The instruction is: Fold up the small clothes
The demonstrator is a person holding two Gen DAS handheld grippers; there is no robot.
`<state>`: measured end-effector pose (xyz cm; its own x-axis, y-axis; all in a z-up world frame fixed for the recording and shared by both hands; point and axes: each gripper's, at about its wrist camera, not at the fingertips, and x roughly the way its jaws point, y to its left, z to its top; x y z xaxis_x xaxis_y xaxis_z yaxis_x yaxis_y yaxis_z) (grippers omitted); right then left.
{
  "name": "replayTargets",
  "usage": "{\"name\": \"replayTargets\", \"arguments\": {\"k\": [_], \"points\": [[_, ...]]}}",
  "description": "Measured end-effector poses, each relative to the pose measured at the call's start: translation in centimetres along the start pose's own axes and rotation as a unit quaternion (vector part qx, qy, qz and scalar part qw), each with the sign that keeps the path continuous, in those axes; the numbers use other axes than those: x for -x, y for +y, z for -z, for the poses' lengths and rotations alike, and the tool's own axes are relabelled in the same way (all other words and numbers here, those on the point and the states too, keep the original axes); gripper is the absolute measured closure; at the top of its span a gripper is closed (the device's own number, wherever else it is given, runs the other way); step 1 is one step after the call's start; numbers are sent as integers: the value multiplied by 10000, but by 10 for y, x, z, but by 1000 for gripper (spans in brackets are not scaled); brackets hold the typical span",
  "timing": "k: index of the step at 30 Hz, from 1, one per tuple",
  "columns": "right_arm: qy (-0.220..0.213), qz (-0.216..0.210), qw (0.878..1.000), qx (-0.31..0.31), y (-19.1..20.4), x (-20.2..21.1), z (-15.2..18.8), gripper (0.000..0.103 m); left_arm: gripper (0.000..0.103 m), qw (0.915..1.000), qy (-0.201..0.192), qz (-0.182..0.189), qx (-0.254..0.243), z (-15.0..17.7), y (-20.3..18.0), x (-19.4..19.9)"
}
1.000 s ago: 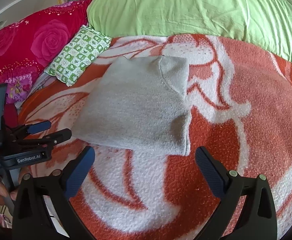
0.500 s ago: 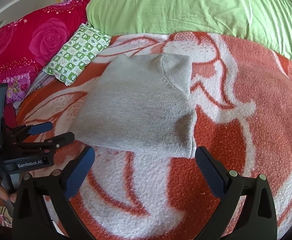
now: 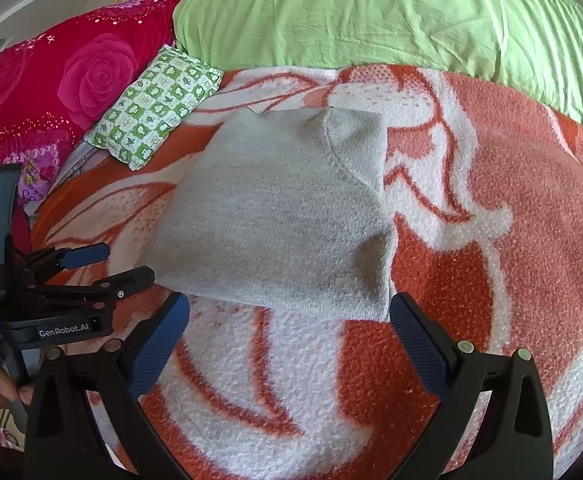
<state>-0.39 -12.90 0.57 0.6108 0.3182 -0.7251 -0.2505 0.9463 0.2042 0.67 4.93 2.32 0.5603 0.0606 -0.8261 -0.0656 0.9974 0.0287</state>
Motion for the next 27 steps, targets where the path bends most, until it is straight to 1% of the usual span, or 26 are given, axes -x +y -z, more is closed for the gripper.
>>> {"name": "replayTargets", "arguments": {"k": [27], "points": [[-79, -7, 10000, 8, -4, 0, -6, 3, 19, 10000, -87, -38, -11, -3, -4, 4]]}}
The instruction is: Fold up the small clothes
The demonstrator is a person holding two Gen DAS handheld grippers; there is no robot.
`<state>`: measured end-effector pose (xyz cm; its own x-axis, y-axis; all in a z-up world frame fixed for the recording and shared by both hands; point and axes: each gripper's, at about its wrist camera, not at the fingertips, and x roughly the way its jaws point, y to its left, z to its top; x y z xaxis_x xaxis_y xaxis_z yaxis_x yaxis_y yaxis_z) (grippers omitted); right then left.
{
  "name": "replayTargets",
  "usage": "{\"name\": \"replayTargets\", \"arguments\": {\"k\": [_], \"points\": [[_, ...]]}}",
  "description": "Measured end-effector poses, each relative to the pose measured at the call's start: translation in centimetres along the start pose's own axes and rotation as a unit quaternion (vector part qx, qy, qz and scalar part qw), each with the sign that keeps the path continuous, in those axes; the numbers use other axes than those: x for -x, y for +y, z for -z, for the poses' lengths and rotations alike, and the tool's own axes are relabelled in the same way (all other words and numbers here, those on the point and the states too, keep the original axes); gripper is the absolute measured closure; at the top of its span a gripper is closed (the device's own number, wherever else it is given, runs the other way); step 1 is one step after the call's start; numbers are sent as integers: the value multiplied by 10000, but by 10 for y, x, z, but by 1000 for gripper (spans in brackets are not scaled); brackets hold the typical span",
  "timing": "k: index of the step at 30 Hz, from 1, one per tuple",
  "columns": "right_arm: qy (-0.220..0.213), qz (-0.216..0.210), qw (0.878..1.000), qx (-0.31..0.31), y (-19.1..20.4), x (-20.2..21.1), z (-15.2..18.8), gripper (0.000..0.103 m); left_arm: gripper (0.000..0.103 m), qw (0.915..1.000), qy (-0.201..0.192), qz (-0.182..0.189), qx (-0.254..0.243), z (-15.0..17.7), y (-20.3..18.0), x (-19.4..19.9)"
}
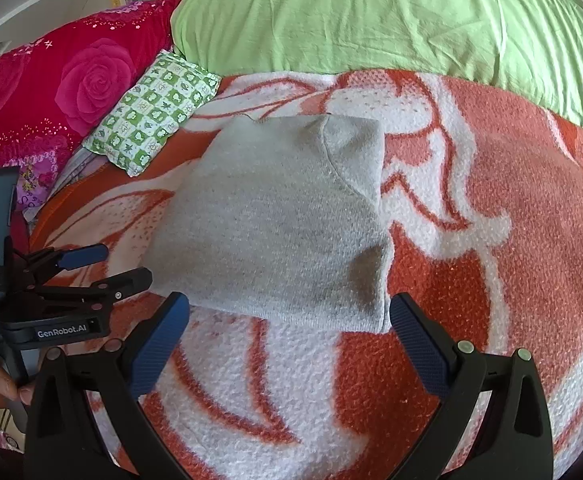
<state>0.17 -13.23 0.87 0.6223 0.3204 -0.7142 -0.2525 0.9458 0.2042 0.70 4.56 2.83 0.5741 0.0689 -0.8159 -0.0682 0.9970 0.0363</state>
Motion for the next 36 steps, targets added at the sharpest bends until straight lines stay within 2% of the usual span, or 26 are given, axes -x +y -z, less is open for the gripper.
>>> {"name": "replayTargets", "arguments": {"k": [21, 30, 36], "points": [[-102, -4, 9999, -11, 0, 5, -7, 3, 19, 9998, -163, -76, -30, -5, -7, 9], [-57, 7, 10000, 18, -2, 1, -8, 3, 19, 9999, 37, -57, 86, -8, -3, 3], [-24, -38, 10000, -34, -5, -3, -10, 3, 19, 9999, 26, -69, 93, -11, 1, 5]]}}
